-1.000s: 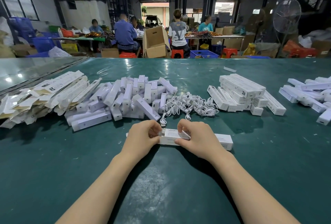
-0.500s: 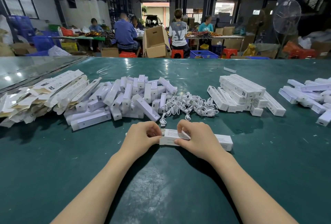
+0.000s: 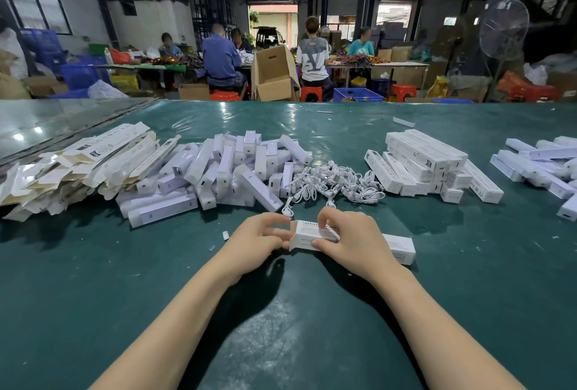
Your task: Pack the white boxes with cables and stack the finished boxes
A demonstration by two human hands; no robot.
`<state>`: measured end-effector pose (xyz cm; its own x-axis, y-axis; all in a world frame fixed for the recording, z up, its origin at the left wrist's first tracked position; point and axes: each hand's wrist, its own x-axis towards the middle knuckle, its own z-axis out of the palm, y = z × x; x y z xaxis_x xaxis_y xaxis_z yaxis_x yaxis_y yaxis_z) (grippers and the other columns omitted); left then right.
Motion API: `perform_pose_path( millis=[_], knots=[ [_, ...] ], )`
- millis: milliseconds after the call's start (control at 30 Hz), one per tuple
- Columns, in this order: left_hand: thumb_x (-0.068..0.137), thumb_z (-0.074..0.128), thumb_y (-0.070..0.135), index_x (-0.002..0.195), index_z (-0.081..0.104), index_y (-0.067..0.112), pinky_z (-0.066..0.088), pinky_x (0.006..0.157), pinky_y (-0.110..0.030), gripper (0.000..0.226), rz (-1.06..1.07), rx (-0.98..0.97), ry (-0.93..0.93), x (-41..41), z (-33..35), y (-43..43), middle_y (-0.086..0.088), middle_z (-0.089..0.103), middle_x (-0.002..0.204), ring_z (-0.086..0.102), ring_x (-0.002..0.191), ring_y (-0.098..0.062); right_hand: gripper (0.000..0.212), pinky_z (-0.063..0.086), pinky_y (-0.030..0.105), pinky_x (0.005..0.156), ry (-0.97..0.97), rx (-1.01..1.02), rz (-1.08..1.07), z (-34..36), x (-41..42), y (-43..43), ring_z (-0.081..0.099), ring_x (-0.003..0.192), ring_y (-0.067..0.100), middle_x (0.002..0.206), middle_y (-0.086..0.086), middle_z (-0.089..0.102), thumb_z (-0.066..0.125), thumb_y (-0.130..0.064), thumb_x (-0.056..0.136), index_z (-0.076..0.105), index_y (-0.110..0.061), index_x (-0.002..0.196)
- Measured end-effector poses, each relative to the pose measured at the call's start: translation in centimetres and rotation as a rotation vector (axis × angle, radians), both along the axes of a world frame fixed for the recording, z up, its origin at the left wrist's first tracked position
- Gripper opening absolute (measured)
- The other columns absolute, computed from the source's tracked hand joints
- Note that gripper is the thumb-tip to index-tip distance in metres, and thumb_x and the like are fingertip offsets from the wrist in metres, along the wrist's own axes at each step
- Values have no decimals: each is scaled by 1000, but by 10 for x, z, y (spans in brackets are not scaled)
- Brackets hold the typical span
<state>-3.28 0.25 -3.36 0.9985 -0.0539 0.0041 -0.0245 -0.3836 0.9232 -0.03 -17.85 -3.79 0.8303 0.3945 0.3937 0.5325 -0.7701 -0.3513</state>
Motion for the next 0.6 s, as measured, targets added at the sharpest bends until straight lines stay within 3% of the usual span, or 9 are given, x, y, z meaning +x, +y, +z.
perform_pose_path(
  millis=[67,133,200,267,333,600],
  knots=[
    [81,50,-11,100,50,28,44,65,-11,43,-23,-45,40,-1,0,2,9,71,91,63,72,0,22,24,30,64,12,10,3,1,-1,-1,53,82,21,75,-8,50,68,-34,76,55,-23,90],
    [74,63,-7,100,50,28,45,64,-9,45,-23,46,-5,-1,-1,2,10,70,87,60,64,4,21,25,29,65,35,29,26,3,-3,0,50,77,19,76,-8,53,69,-32,75,56,-22,89],
    [67,73,-2,97,54,26,41,58,-6,45,-4,194,-80,0,-2,0,6,70,83,53,52,7,23,33,28,69,64,40,55,4,-5,1,55,81,19,84,-5,65,70,-30,73,61,-23,93],
    [65,75,-2,94,61,19,40,53,-7,39,9,193,-108,1,-4,0,7,70,72,50,45,4,27,42,27,78,91,42,66,5,-6,2,60,89,18,93,-2,70,70,-30,73,66,-26,99],
    [65,76,-3,93,65,15,40,54,-8,35,9,164,-105,1,-3,3,10,67,62,52,46,3,30,45,29,84,115,40,63,7,-6,2,61,93,16,98,-4,71,70,-32,73,68,-27,103],
    [68,77,0,83,68,23,36,56,-7,29,-103,279,-158,-1,2,13,13,66,64,55,55,5,28,46,28,85,165,45,88,9,-6,1,63,92,11,97,-7,71,73,-30,72,71,-24,99]
  ],
)
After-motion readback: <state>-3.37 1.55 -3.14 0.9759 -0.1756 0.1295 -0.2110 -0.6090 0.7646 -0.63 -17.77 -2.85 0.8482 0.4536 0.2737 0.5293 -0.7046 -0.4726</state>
